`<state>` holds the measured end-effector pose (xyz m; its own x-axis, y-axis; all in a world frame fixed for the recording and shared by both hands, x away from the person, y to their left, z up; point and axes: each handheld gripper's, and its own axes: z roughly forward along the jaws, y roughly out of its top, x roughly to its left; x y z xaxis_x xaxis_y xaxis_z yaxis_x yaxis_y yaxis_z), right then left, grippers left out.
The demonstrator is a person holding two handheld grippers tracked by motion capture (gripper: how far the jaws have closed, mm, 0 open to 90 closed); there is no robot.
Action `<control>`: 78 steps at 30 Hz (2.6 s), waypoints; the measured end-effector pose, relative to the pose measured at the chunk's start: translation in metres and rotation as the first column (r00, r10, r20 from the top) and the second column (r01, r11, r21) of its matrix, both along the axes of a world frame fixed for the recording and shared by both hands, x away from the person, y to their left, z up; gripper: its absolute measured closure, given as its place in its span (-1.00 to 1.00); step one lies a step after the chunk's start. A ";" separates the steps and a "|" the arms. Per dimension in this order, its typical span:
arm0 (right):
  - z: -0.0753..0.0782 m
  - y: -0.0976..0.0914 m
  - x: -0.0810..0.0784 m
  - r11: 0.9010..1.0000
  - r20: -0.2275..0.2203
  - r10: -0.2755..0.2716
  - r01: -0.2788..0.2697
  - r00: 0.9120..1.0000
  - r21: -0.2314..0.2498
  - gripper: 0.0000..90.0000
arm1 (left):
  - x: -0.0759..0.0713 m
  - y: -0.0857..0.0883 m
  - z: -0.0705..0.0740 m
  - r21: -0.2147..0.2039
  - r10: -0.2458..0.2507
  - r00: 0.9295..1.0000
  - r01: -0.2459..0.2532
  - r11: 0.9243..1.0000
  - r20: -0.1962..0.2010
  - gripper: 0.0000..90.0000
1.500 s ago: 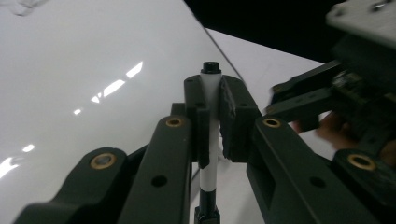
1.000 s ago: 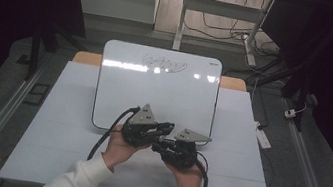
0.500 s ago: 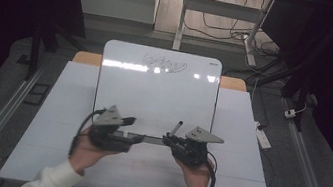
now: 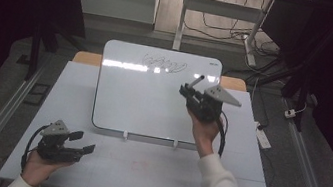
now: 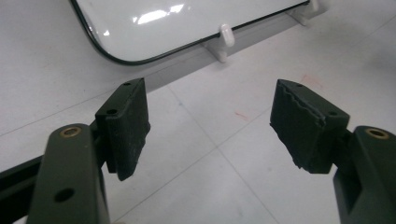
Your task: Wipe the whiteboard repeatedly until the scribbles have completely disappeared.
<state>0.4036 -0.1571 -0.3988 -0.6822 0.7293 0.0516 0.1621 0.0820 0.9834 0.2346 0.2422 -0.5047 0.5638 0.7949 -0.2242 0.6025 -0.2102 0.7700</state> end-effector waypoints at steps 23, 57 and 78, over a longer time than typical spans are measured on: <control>0.007 0.018 0.087 0.995 -0.035 -0.080 0.078 0.996 -0.064 0.73 | 0.001 0.008 -0.009 -0.001 0.030 1.000 -0.030 1.000 0.001 -0.37; 0.009 0.041 0.090 0.989 -0.008 0.015 -0.016 1.000 -0.150 0.73 | 0.004 0.005 -0.010 -0.004 0.035 0.999 -0.035 0.999 0.010 -0.36; 0.009 0.031 0.094 0.991 0.031 -0.009 0.013 0.999 -0.135 0.73 | 0.005 0.006 -0.010 -0.003 0.033 0.999 -0.033 0.999 0.016 -0.36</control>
